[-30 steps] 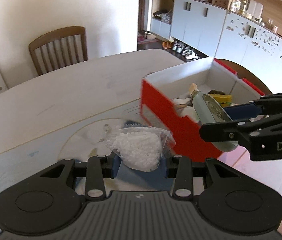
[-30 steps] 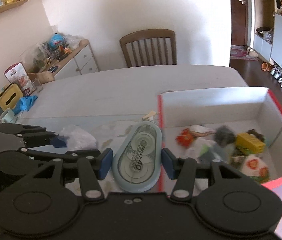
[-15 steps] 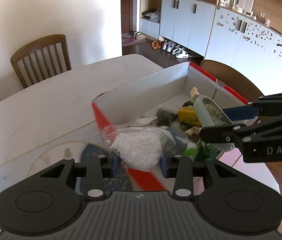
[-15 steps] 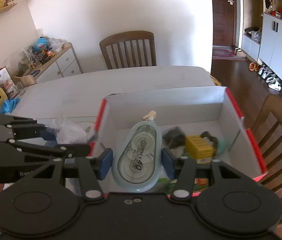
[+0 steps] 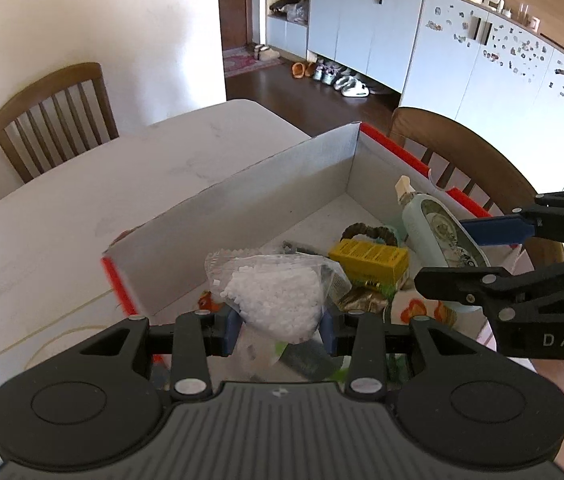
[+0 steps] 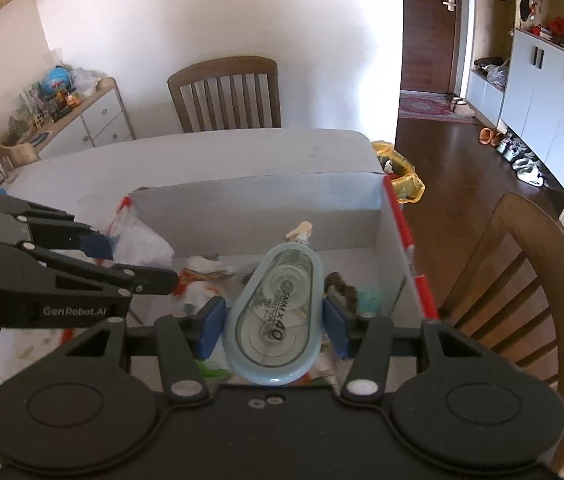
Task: Organize objects
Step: 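Carry the correction tape and pellet bag into the shoebox and open both grippers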
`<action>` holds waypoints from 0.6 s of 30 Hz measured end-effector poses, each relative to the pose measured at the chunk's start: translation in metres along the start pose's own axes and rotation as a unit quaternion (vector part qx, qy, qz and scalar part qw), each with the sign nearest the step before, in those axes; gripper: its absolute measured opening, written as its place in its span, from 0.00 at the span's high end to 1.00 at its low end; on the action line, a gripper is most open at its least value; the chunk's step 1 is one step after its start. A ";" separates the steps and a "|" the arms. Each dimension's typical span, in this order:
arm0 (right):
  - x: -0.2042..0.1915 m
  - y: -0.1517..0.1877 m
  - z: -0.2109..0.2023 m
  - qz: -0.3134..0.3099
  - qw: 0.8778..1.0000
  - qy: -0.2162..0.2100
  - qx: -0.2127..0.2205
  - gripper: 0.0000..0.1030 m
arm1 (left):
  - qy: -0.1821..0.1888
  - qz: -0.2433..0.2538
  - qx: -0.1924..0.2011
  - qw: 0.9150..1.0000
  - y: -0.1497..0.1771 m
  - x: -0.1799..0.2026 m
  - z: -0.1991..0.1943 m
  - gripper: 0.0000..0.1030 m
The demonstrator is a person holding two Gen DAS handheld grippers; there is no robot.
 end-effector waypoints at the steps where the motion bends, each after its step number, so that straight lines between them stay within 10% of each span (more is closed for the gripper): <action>1: 0.003 0.000 0.002 -0.002 1.000 0.002 -0.002 0.50 | 0.001 0.001 -0.003 1.000 -0.002 0.002 0.005 0.63; 18: 0.025 0.002 0.053 -0.044 0.998 -0.003 -0.048 0.50 | 0.023 0.017 -0.067 0.997 -0.020 0.025 0.081 0.63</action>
Point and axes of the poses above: each gripper's, at about its wrist camera, not at the fingertips, and z roughly the way its jaws point, x to its right, y to its underside, the point moved 9 cm from there along z, roughly the way its jaws point, and after that the axes turned 3 degrees about -y, right-handed, at the moved point
